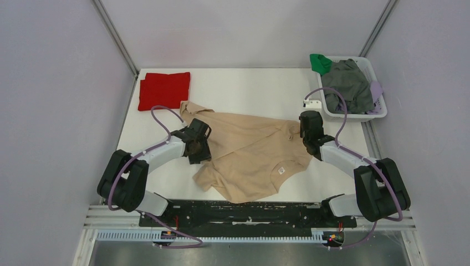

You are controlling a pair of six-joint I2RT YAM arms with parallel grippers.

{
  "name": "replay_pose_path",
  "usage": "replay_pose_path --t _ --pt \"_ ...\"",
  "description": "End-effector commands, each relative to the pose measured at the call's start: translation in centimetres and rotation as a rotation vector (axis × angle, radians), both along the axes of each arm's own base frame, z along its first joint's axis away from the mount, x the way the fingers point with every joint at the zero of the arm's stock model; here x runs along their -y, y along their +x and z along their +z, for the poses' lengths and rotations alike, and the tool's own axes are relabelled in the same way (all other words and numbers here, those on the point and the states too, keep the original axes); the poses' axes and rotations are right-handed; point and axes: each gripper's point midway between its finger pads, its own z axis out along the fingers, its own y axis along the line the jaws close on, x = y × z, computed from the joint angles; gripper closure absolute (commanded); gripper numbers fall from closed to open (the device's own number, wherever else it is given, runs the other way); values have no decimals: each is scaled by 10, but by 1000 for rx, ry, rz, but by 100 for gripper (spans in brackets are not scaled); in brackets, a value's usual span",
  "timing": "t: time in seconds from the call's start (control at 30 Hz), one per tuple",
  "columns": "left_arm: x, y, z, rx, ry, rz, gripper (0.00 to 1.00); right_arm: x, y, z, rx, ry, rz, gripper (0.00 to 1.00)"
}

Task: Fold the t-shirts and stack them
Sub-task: Flatten out the tshirt

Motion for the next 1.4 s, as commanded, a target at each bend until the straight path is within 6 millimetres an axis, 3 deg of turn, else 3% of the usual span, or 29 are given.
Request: replay_pose_path --t 0.0,0.17,0.3,0.43,0.73,0.9,1.0,1.13,1.23,1.37 --pt "2 7 -9 4 1 26 50 2 2 9 34 5 -12 100" --pt "8 16 -12 3 -8 26 62 2 3 10 34 3 -12 100" --pt "9 20 -1 24 -9 16 73 3 2 10 32 -2 -15 100" --pt "6 24 20 72 -6 14 98 4 2 9 30 -6 -18 100" --pt "2 29 61 178 -17 -3 98 4 3 10 28 -7 -16 100" --pt "11 44 90 295 -83 -1 98 1 5 25 72 15 -5 100" --pt "22 64 132 468 -175 9 98 -2 9 51 144 33 14 100" --pt "16 86 217 761 -254 74 98 -3 10 109 279 61 31 100" --pt "1 91 280 934 -260 131 98 -7 3 164 407 82 86 100" --pt "-26 77 369 1143 -255 188 98 -2 -23 254 583 79 132 100"
